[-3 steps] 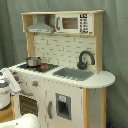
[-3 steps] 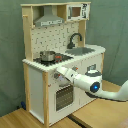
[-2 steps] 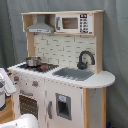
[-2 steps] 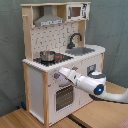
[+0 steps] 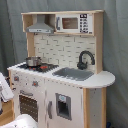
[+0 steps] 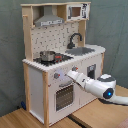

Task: Play with the kitchen

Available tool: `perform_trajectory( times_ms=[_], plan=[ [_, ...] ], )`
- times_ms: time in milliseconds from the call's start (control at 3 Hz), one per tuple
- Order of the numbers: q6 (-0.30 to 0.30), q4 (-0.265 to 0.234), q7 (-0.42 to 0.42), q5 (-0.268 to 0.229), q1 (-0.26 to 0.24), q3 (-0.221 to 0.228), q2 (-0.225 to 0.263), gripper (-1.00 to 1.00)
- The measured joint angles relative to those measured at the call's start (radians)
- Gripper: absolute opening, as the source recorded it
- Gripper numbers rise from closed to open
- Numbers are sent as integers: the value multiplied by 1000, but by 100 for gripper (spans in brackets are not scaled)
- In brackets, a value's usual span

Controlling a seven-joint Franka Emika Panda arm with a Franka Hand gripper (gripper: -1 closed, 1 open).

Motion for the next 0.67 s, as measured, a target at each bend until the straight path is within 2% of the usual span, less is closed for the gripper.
perform_trajectory(
  times_ms=[333, 667],
  plan=[
    [-26, -54, 60, 0, 71, 20, 0, -100],
    [-55, -83, 136, 0, 121, 38, -5, -100]
  ],
)
